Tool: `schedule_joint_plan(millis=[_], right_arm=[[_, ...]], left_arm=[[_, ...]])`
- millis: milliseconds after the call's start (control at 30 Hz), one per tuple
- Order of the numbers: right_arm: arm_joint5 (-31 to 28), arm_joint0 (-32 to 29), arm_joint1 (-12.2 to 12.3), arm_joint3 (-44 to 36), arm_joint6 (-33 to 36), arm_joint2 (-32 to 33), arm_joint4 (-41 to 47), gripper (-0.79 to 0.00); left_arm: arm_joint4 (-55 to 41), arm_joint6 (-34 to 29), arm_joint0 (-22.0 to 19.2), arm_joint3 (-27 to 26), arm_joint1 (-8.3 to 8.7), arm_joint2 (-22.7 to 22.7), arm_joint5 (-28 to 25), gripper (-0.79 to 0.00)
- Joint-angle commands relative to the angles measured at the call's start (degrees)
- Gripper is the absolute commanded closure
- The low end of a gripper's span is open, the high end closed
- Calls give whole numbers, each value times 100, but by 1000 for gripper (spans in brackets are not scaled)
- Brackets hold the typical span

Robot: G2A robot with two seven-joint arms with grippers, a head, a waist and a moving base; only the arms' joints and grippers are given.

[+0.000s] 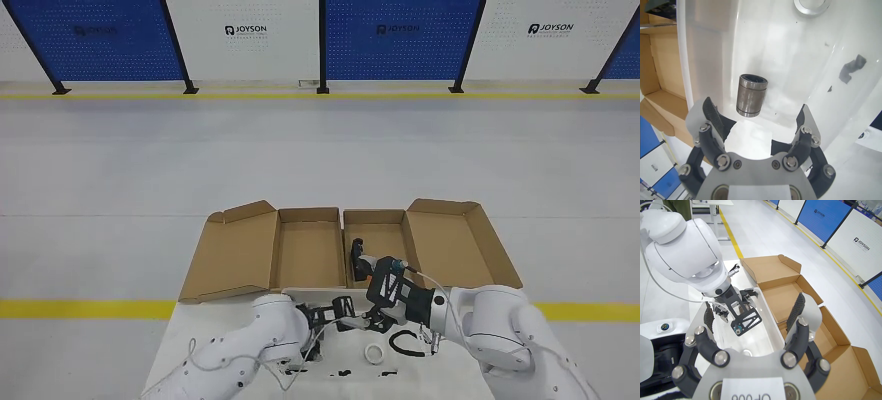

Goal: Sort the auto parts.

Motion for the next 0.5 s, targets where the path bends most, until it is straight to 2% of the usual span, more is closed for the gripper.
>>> schedule_joint_plan(millis=[0, 200, 333, 467], right_arm=[[-3, -2, 0, 0, -5, 2, 0, -785], [-3, -2, 0, 0, -5, 2, 0, -785], [-3, -2, 0, 0, -5, 2, 0, -785], [-3, -2, 0, 0, -5, 2, 0, -785]], left_arm=[[-229, -37, -146, 256, -74, 83, 55, -785], [-539, -19, -507, 831, -266, 295, 239, -785], [-550, 139, -653, 1125, -362, 352, 487, -785], [-611, 202, -782, 1463, -452, 446, 507, -785]])
